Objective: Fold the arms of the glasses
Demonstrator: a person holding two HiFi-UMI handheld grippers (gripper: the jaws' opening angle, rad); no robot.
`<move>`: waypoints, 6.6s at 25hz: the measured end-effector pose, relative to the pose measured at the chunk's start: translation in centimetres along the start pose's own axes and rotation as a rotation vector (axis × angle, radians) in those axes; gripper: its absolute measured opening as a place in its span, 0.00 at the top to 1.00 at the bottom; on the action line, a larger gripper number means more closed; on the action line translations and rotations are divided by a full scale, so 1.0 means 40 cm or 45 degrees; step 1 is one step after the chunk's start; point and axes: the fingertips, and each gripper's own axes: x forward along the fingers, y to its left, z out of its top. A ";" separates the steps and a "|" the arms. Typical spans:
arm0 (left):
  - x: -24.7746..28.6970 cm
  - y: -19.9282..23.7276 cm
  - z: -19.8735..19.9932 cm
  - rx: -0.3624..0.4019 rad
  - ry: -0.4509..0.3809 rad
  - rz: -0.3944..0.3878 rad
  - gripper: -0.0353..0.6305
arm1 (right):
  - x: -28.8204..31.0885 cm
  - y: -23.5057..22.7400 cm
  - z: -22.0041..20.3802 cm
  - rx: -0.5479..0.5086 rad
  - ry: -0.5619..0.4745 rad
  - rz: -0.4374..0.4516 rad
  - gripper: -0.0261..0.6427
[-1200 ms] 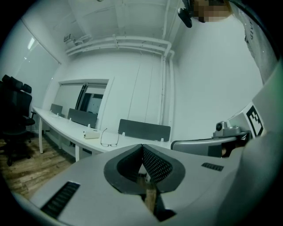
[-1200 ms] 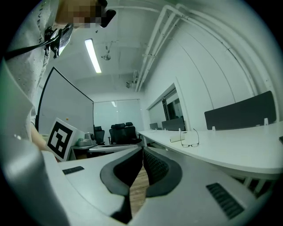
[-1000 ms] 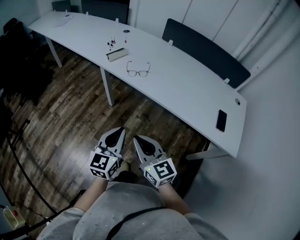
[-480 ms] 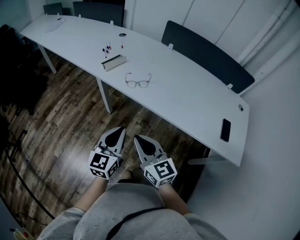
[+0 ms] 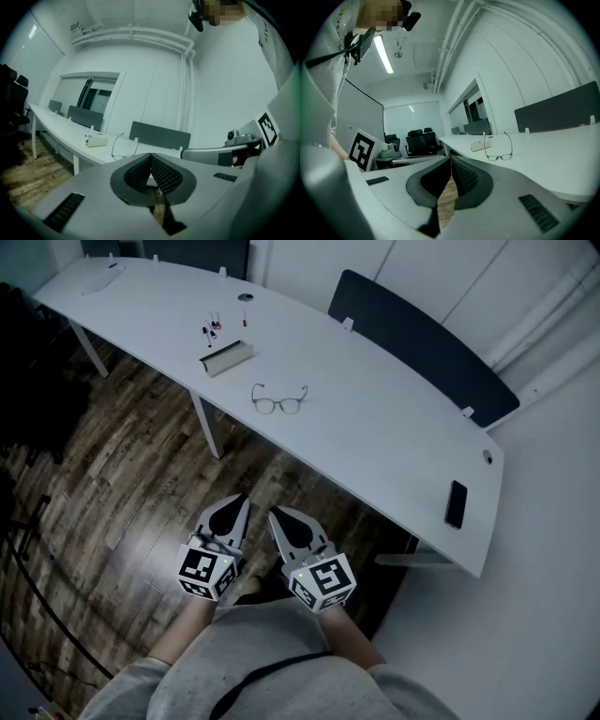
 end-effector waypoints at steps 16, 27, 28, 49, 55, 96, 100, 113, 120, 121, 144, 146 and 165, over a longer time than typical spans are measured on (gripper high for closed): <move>0.251 0.204 0.046 0.016 0.019 0.137 0.93 | 0.246 -0.241 0.043 0.006 0.061 0.084 0.93; 0.432 0.313 0.057 0.016 0.037 0.191 0.92 | 0.362 -0.447 0.040 0.008 0.149 0.043 0.93; 0.446 0.322 0.058 0.017 0.038 0.194 0.92 | 0.371 -0.464 0.040 0.007 0.156 0.036 0.93; 0.653 0.459 0.023 0.060 0.137 0.273 0.74 | 0.490 -0.781 0.054 -0.015 0.220 -0.108 0.85; 0.671 0.472 -0.001 0.064 0.196 0.204 0.74 | 0.529 -0.795 0.022 -0.058 0.312 -0.092 0.84; 0.694 0.535 0.002 0.116 0.166 0.125 0.89 | 0.680 -0.696 -0.020 -0.697 0.460 0.041 0.91; 0.694 0.536 0.002 0.101 0.166 0.124 0.89 | 0.691 -0.684 -0.036 -0.709 0.479 0.068 0.91; 0.693 0.539 -0.003 0.116 0.161 0.105 0.89 | 0.719 -0.681 -0.084 -0.678 0.543 0.083 0.92; 0.695 0.537 -0.002 0.100 0.153 0.100 0.89 | 0.721 -0.685 -0.095 -0.636 0.553 0.077 0.92; 0.695 0.538 -0.001 0.095 0.153 0.100 0.89 | 0.722 -0.685 -0.095 -0.633 0.553 0.077 0.92; 0.695 0.523 -0.002 0.087 0.172 0.074 0.89 | 0.648 -0.818 -0.066 -0.118 0.455 -0.084 0.92; 0.693 0.519 -0.001 0.103 0.172 0.070 0.89 | 0.647 -0.819 -0.081 -0.094 0.486 -0.079 0.92; 0.739 0.469 -0.023 0.439 0.291 -0.057 0.90 | 0.646 -0.824 -0.093 -0.076 0.484 -0.118 0.92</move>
